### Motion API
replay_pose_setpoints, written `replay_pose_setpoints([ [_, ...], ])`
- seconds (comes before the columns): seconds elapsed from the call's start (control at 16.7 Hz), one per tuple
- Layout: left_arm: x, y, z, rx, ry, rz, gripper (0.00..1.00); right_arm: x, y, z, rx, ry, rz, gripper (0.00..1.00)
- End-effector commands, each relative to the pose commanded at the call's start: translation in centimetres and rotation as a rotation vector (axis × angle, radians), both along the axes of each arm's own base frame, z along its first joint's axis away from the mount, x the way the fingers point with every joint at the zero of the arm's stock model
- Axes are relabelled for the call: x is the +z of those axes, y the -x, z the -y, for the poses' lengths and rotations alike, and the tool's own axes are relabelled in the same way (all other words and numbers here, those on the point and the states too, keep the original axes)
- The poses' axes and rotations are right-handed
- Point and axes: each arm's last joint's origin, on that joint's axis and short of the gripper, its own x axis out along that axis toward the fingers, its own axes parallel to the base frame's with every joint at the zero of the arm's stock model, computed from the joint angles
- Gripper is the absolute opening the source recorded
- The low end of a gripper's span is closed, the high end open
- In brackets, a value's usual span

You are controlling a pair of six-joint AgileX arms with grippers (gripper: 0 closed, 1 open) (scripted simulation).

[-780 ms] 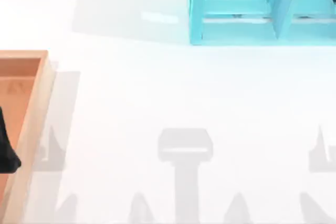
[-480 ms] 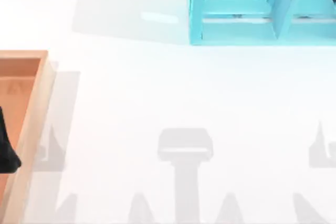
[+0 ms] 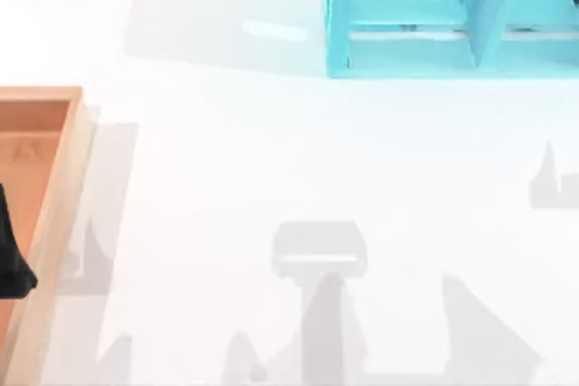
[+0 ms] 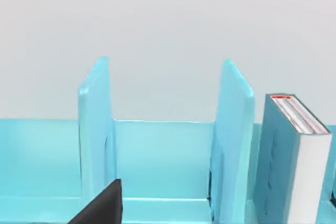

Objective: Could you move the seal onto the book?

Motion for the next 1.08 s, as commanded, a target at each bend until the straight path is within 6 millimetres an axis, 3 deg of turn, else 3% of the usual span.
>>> replay_pose_setpoints([
  [0.18,0.0,0.0,0.0,0.000,0.000,0.000,1.00,-1.0,-5.8,2.1,-0.006,-0.016,-0.098,1.00],
  [0.36,0.0,0.0,0.0,0.000,0.000,0.000,1.00,-4.8,-11.5,4.9,-0.010,-0.046,-0.200,1.00],
  [0.54,0.0,0.0,0.0,0.000,0.000,0.000,1.00,-9.3,-15.5,7.7,-0.012,-0.066,-0.245,1.00],
  [0.78,0.0,0.0,0.0,0.000,0.000,0.000,1.00,-13.4,-18.6,10.7,-0.014,-0.057,-0.212,1.00],
  [1.08,0.0,0.0,0.0,0.000,0.000,0.000,1.00,-15.1,-20.0,12.4,-0.015,-0.036,-0.162,1.00],
])
